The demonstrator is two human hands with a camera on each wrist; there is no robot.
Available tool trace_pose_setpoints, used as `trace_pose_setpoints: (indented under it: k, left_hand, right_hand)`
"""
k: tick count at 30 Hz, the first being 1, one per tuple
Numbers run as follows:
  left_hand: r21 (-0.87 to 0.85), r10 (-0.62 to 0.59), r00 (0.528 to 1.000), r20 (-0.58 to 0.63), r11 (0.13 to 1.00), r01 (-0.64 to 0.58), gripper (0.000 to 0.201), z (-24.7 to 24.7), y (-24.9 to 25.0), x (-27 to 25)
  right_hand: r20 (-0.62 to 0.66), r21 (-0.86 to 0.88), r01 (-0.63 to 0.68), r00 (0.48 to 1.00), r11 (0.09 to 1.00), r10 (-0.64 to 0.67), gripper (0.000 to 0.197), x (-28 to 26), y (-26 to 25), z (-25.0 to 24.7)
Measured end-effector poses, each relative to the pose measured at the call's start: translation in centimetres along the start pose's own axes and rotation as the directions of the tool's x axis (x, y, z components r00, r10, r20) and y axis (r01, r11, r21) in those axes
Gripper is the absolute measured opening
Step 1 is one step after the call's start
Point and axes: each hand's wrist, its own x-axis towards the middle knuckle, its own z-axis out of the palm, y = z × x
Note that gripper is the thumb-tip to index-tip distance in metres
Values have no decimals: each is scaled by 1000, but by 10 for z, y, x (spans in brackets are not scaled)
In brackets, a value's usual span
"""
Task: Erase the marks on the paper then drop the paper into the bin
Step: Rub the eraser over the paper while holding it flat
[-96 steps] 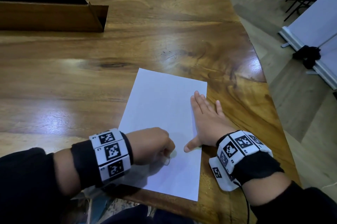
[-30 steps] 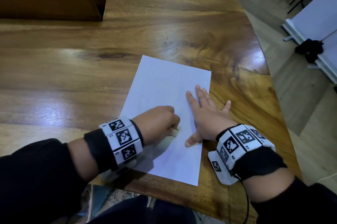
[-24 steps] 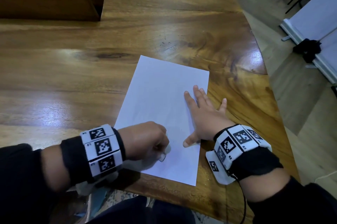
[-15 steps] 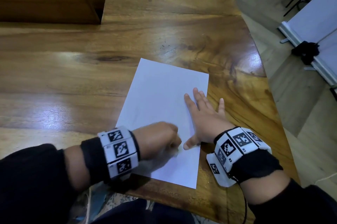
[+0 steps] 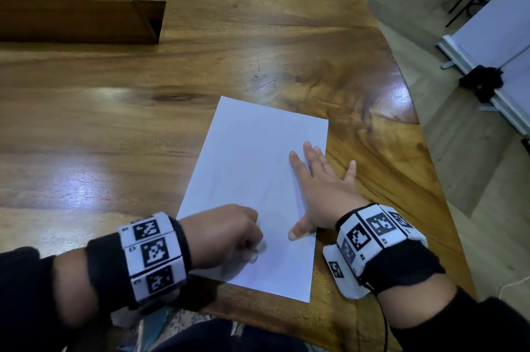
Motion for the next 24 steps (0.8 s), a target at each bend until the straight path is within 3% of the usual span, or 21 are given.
trace_pose_setpoints:
  k: [2,4,9,15,18,20,22,24]
  left_hand:
    - [-116,-65,998,-4,991,64,12,-11,1,2]
    - [-154,-138,985,-102,981,122,8,-27,-4,20]
    - [-257,-298,888,-349,942,216,15,-71,-21,58]
    - [-207,-287,919,-270,950,235,12,-61,-21,61]
    - [-206,-208,972,-109,961,183,12,-43,-20,35]
    - [-207,-183,983,21,961,184,13,-38,-19,26]
    - [-188,-205,979,-8,962,200,13,-45,-20,34]
    - [-182,-264,953,-147,955,236,13,-59,-23,51]
  right_hand:
    - [11,-4,-10,1000,1000,10,143,0,-1,-1]
    - [18,-13,-20,1000,1000,20,144,1,-2,-1]
    - [28,-12,-32,999,999,32,145,3,-5,-2]
    - [16,-28,-33,999,999,33,144,4,-3,0]
    - [-10,-38,-23,1000,999,22,143,3,-2,0]
    - [-20,-39,-19,1000,999,18,143,2,-2,0]
    - [-22,-38,-23,1000,999,22,143,2,-3,-1]
    - [-11,-53,-37,999,998,36,143,3,-5,-2]
